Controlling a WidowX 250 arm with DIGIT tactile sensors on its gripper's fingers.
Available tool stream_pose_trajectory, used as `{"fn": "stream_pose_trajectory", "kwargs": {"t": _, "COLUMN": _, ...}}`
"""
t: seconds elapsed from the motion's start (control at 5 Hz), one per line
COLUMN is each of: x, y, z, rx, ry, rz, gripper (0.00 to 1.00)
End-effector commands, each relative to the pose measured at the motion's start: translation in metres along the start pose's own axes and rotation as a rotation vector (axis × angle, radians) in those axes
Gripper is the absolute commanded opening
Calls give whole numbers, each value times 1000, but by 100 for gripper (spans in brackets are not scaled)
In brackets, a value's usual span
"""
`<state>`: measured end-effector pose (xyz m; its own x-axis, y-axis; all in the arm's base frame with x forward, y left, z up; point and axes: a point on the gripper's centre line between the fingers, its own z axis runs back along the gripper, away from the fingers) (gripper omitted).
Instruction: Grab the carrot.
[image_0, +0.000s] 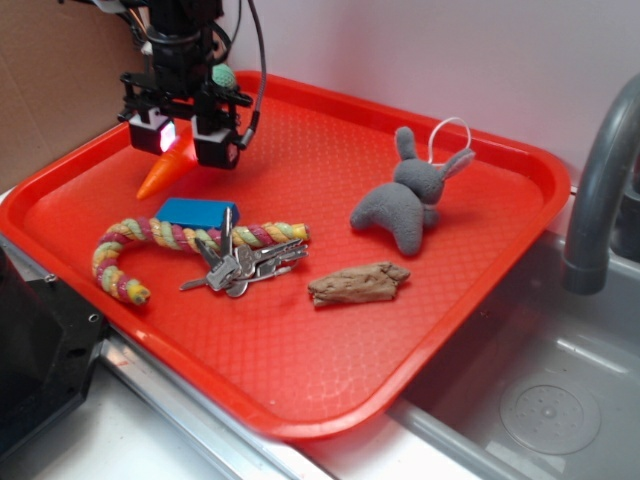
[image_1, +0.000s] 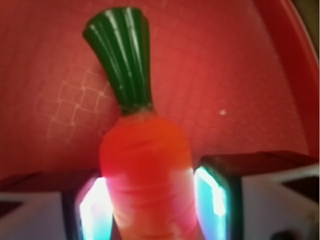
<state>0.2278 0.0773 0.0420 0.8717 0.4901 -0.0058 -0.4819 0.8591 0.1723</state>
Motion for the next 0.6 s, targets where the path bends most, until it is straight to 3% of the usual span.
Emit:
{"fn": "stream_pose_trajectory", "kwargs": {"t": 0.0, "x": -32, "y": -24, "z": 90, "rx": -141, "ry": -106, "rz": -206, "gripper": 0}}
{"fn": "stream_pose_trajectory", "kwargs": {"t": 0.2, "x": -73, "y": -44, "z": 145, "rx": -173, "ry": -107, "rz": -333, "gripper": 0}}
{"fn": "stream_pose_trajectory", "kwargs": {"t": 0.4, "x": -82, "y": -41, "z": 197, "rx": -222, "ry": -106, "rz": -386, "gripper": 0}}
